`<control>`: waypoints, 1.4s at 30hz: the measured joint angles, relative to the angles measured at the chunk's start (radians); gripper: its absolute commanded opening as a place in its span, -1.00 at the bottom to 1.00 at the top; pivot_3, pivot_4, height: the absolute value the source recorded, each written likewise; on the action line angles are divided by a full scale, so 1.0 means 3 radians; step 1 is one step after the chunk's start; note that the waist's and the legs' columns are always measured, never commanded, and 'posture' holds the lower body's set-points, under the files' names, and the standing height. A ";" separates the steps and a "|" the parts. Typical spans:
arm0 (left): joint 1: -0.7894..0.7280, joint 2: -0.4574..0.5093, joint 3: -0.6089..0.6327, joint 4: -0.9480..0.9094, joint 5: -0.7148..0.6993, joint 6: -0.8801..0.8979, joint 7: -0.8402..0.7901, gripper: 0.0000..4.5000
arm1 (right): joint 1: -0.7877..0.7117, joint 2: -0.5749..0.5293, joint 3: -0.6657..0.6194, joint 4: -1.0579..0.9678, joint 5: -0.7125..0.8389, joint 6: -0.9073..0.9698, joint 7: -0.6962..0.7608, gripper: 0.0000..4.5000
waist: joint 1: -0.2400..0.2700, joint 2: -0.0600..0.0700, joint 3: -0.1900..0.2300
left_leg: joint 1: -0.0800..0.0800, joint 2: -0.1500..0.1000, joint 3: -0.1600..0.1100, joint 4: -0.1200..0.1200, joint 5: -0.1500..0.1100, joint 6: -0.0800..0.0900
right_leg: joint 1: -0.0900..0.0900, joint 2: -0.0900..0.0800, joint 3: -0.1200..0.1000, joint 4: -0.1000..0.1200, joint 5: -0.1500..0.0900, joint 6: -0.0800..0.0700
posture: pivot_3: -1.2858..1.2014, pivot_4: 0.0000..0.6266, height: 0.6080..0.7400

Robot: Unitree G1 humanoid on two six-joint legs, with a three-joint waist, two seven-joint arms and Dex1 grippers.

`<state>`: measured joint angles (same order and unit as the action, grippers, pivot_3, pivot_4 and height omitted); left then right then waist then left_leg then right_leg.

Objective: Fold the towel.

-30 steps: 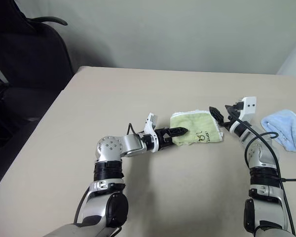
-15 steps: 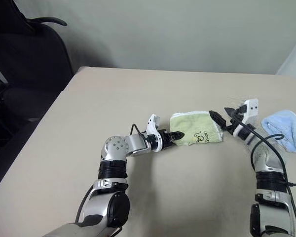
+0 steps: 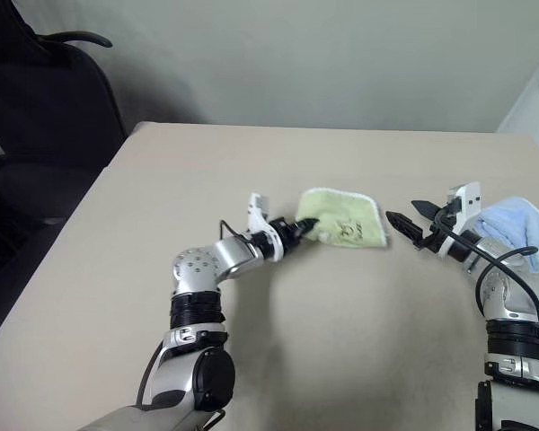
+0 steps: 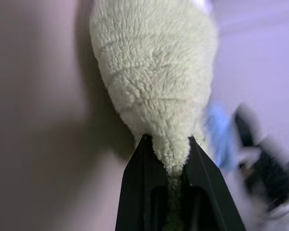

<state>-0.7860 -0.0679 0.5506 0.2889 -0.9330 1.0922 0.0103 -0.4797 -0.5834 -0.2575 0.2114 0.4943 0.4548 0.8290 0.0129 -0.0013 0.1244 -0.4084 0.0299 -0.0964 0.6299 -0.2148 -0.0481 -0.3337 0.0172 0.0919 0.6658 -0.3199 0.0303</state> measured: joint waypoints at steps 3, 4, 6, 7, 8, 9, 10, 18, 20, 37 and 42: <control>-0.0077 0.0367 0.0314 -0.0282 -0.0296 -0.0057 0.0192 -0.99 | 0.0002 0.0000 -0.0011 -0.0001 0.0000 -0.0013 -0.0027 1.00 | -0.0041 0.0000 0.0001 | 0.0000 0.0003 0.0001 -0.0003 0.0000 0.0000 | -0.0004 0.0005 0.0005 -0.0001 0.0000 0.0000 | 0.03 -0.52 1.00; -0.0079 0.0572 0.0448 -0.0394 -0.0395 -0.0069 0.0268 -0.99 | 0.0007 -0.0002 -0.0019 -0.0001 0.0000 -0.0016 -0.0035 1.00 | -0.0060 0.0000 0.0001 | 0.0000 0.0003 0.0001 -0.0003 0.0000 0.0000 | -0.0007 0.0008 0.0009 -0.0002 0.0000 0.0000 | 0.03 -0.52 1.00; -0.0057 0.0956 0.0705 -0.0554 -0.0537 -0.0131 0.0387 -0.99 | 0.0018 -0.0012 -0.0034 0.0001 0.0000 -0.0022 -0.0054 1.00 | -0.0070 0.0000 0.0001 | 0.0000 0.0002 0.0001 -0.0003 0.0001 -0.0002 | -0.0012 0.0011 0.0016 -0.0005 0.0000 -0.0001 | 0.03 -0.52 1.00; -0.0016 0.1127 0.0800 -0.0599 -0.0587 -0.0157 0.0425 -0.99 | 0.0017 -0.0010 -0.0032 0.0003 0.0000 -0.0031 -0.0057 1.00 | -0.0071 0.0000 0.0001 | 0.0000 0.0002 0.0001 -0.0003 0.0001 -0.0003 | -0.0015 0.0011 0.0020 -0.0005 0.0000 -0.0001 | 0.03 -0.52 1.00; 0.0063 0.1292 0.0903 -0.0651 -0.0603 -0.0195 0.0436 -0.99 | 0.0018 -0.0008 -0.0033 0.0007 -0.0001 -0.0038 -0.0060 1.00 | -0.0071 0.0000 0.0001 | 0.0000 0.0001 0.0001 -0.0003 0.0001 -0.0003 | -0.0015 0.0012 0.0027 -0.0003 0.0000 -0.0001 | 0.03 -0.52 1.00; 0.0201 0.1449 0.0978 -0.0718 -0.0605 -0.0241 0.0430 -0.99 | 0.0012 0.0000 -0.0029 0.0014 -0.0002 -0.0044 -0.0061 1.00 | -0.0072 0.0000 0.0001 | 0.0001 0.0000 0.0001 -0.0004 0.0001 -0.0002 | -0.0015 0.0012 0.0034 -0.0002 0.0000 0.0000 | 0.03 -0.52 1.00; 0.0340 0.1542 0.1055 -0.0740 -0.0602 -0.0284 0.0430 -0.99 | 0.0009 0.0006 -0.0027 0.0028 -0.0003 -0.0054 -0.0062 1.00 | -0.0071 0.0000 0.0001 | 0.0002 -0.0002 0.0001 -0.0006 0.0001 -0.0002 | -0.0014 0.0012 0.0041 -0.0002 0.0001 0.0000 | 0.03 -0.52 1.00; 0.1802 0.1010 0.1293 -0.1350 -0.0940 -0.0384 0.0738 -0.99 | -0.0208 0.0102 0.0071 0.0268 -0.0053 -0.0132 -0.0038 1.00 | -0.0031 -0.0010 0.0005 | -0.0001 -0.0012 -0.0001 0.0000 -0.0002 0.0004 | -0.0012 0.0006 0.0054 -0.0004 0.0007 0.0015 | 0.03 -0.52 1.00; 0.1968 0.0828 0.1234 -0.1486 -0.1051 -0.0441 0.0856 -0.87 | -0.0302 0.0107 0.0117 0.0332 -0.0060 -0.0149 0.0011 1.00 | -0.0029 -0.0011 0.0005 | -0.0001 -0.0011 0.0000 0.0000 -0.0001 0.0004 | -0.0012 0.0007 0.0055 -0.0003 0.0007 0.0015 | 0.03 -0.52 1.00; 0.2947 0.0877 0.1025 -0.1941 -0.1939 -0.1109 0.0851 0.92 | -0.0292 0.0146 0.0381 0.0330 -0.0036 -0.0054 0.0557 1.00 | -0.0147 -0.0007 0.0005 | 0.0027 -0.0001 0.0008 -0.0008 -0.0014 0.0003 | -0.0005 0.0023 0.0078 -0.0005 0.0004 0.0010 | 0.03 -0.52 1.00; 0.3846 0.1096 0.1268 -0.2169 -0.2010 -0.1234 0.0147 0.92 | -0.0329 0.0186 0.0401 0.0451 -0.0077 -0.0110 0.0558 1.00 | -0.0157 -0.0012 0.0007 | 0.0028 0.0003 -0.0003 -0.0007 -0.0021 0.0003 | -0.0004 0.0033 0.0082 -0.0002 0.0000 0.0008 | 0.03 -0.52 1.00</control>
<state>0.3679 0.2608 0.9310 -0.3617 -1.5360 0.7221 0.0544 -0.5784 -0.5276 -0.1371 0.3467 0.4713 0.4220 0.9965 -0.0343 -0.0049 0.1265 -0.4001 0.0309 -0.0972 0.6279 -0.2211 -0.0473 -0.3351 0.0271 0.1166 0.6653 -0.3200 0.0328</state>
